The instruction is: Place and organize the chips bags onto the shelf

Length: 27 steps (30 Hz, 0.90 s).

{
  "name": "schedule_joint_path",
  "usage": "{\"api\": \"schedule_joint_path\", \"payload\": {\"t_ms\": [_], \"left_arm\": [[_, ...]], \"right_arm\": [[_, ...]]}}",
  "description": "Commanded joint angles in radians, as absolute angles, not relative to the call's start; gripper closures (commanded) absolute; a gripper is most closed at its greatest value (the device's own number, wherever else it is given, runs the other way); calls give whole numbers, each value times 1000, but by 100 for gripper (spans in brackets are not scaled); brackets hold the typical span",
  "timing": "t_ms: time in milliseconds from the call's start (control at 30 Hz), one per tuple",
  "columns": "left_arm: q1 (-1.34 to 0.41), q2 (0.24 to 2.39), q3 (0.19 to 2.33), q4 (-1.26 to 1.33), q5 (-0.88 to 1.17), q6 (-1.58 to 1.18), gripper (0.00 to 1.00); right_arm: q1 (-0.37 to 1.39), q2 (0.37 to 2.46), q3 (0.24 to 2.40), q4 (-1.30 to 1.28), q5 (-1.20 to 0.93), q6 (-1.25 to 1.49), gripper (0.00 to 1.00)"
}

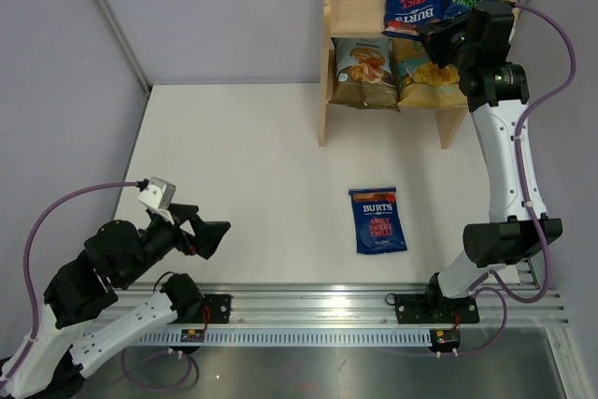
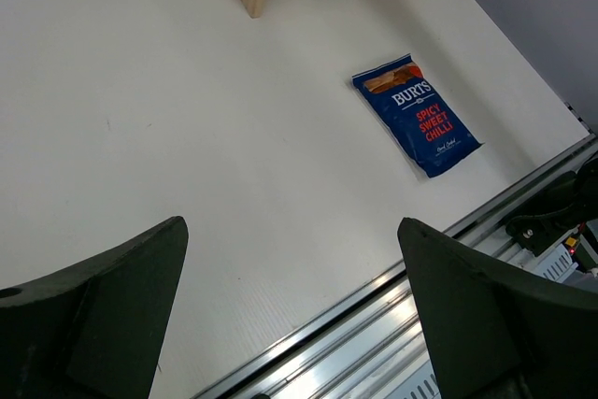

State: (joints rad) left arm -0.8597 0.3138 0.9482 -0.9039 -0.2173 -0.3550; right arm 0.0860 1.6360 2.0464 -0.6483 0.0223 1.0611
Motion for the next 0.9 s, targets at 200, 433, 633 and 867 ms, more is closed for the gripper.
{"api": "schedule_joint_path", "payload": {"t_ms": [200,433,633,867], "left_arm": [[-861,293,951,-862,-190,-350,1],[-861,291,951,-861,-189,-351,1],[-861,302,951,-862,-183,-345,1],[-861,305,951,-861,-183,-345,1]], "right_arm": [[74,1692,2124,-584,38,1163,74],[43,1761,2232,-649,8,1147,73],[20,1752,2226,-650,-43,1123,66],[15,1746,2237,-684,-84,1091,47]]}}
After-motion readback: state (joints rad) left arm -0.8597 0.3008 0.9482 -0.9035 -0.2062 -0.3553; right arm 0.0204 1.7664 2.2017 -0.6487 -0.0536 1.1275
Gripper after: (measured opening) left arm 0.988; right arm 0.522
